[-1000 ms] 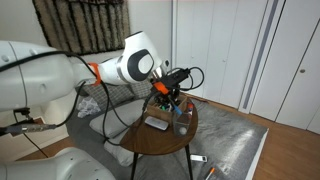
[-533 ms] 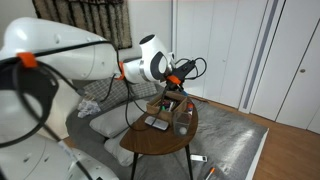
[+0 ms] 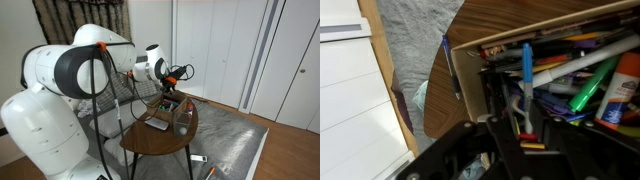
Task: Pick up the blue marker and put it in the cardboard box
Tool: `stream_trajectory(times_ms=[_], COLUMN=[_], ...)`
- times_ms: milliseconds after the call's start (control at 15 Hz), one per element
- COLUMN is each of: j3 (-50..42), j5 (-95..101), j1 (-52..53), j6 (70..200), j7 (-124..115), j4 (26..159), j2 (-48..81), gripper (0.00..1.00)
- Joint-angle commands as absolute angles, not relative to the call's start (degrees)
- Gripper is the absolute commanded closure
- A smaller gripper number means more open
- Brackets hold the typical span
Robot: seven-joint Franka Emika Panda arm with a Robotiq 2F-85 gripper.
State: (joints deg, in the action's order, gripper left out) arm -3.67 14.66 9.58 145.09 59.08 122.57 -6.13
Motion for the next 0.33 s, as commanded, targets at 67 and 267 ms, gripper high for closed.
stream_trajectory(times_ms=[67, 267], j3=[-1.86, -1.87], j5=[16.59, 15.55], j1=[5.54, 4.92], j6=[141.67, 143.16], j7=[56.3, 56.86], j4=[126.28, 124.33], j2=[-12.13, -9.44], gripper=[0.27, 0.31])
